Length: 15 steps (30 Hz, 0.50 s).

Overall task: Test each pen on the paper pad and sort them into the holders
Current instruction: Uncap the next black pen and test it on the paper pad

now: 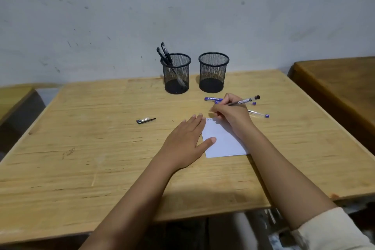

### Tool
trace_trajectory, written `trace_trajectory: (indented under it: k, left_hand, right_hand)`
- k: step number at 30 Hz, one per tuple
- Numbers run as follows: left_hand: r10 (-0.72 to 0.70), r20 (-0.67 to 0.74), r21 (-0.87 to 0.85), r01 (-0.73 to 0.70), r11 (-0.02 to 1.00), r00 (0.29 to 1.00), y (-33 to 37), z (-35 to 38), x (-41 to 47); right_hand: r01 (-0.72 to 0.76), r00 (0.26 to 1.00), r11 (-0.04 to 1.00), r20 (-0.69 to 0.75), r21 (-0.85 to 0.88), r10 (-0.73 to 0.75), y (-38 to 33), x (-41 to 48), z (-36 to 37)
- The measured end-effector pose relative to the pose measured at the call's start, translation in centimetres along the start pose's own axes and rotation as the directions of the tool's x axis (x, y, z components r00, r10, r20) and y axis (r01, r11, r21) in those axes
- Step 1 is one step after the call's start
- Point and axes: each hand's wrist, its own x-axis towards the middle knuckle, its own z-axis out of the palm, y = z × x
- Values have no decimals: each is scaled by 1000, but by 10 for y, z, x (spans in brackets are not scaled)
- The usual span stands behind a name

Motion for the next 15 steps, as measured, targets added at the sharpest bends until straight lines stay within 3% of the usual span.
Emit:
trace_trajectory:
  k: [4,15]
  left_hand:
    - [-2,15,9,1,1000,1000,-1,1,0]
    - [-10,37,34,9,999,999,1,0,1]
  right_hand:
    - [55,995,978,-72,-201,-70,3,4,3]
    - [113,991,942,-39,-315,-132,10,9,4]
